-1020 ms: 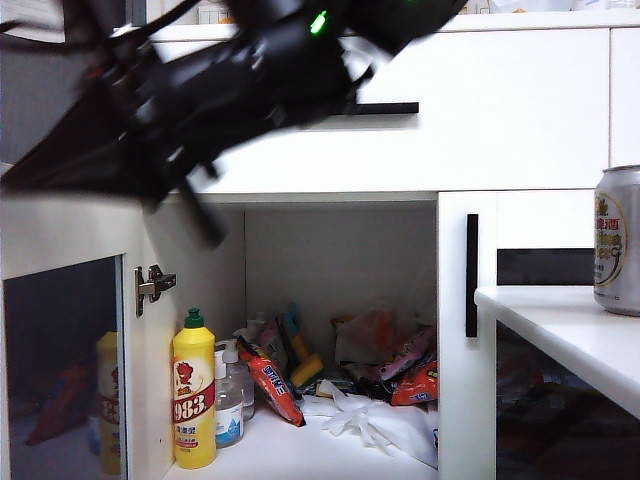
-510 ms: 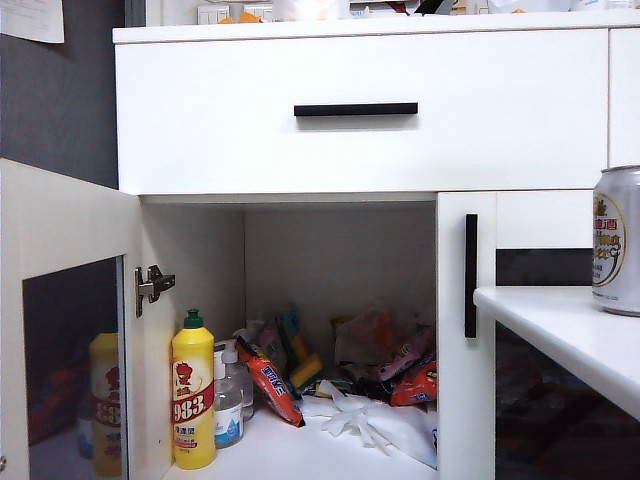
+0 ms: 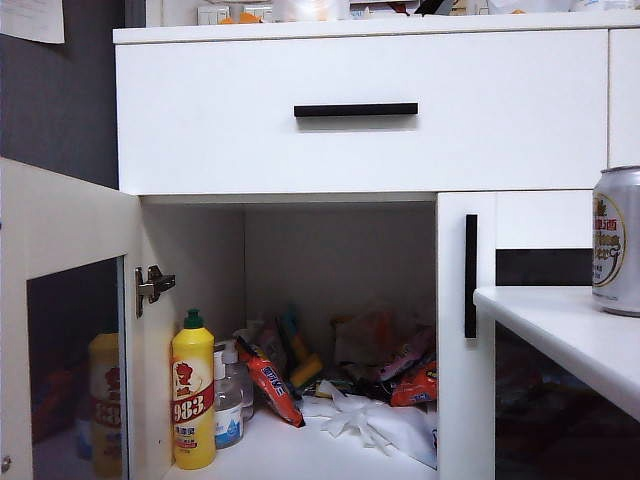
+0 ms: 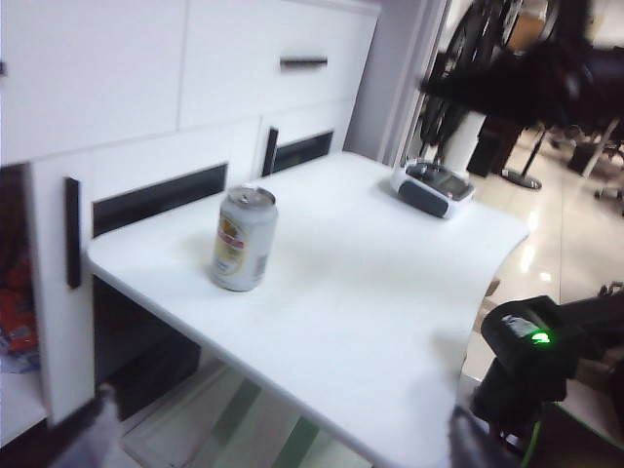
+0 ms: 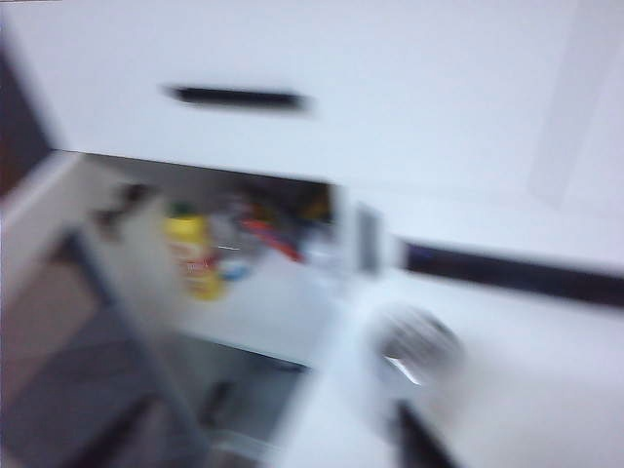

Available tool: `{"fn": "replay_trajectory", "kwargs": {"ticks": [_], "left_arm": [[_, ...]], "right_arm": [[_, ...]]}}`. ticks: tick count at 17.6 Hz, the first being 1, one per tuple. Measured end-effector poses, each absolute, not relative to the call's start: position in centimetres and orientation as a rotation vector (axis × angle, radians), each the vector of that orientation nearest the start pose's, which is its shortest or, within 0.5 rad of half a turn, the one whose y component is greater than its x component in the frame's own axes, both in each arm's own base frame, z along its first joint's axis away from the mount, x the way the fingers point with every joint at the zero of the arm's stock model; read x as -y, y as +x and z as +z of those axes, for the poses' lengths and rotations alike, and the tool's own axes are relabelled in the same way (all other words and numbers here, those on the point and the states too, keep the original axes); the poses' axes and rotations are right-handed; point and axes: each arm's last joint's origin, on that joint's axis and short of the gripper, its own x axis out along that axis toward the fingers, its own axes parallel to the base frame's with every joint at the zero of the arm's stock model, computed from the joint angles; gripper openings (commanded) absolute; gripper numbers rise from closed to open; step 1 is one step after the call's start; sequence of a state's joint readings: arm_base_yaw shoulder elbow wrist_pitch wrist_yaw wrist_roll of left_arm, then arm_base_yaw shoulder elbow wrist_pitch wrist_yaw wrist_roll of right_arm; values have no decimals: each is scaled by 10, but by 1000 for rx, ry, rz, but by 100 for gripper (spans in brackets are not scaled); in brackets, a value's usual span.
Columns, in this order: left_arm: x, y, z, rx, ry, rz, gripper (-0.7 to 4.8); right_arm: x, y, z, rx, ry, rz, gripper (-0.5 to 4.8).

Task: Open the left door of the white cabinet, pick up a can of beverage from the table on the right, place it inside the cabinet, and finally close the cabinet door.

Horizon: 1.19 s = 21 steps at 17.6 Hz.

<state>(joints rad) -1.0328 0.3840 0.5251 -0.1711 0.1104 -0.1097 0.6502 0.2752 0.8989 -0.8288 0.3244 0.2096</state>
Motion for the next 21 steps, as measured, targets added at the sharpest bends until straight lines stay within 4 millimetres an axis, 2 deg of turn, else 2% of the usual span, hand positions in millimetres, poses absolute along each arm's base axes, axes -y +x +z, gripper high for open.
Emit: {"fn": "replay_trajectory", "kwargs": {"ticks": [3,5,7,11,15,17,21], "left_arm": [[107,60,295,-78,-90,-1142,459],[113,64,296,-63,-98,-1144,459],[120,67,296,-55,-101,-1142,463],[141,82,291,-62,-97,-1112,463],[169,100,286,-42,-163,-1073,472],[177,105,284,-69,-195,-1072,479],[178,108,283,-71,-199,-1053,479]], "right_arm": [[8,8,309,-177,141,250,479],[5,11,285,-192,175,235,479],[-5,25,266,-254,171,220,479],[-25,51,270,-195,194,232,479],[-46,82,268,-261,145,174,479],[-56,97,264,-290,128,96,479],[-65,114,259,-292,160,-43,479]]}}
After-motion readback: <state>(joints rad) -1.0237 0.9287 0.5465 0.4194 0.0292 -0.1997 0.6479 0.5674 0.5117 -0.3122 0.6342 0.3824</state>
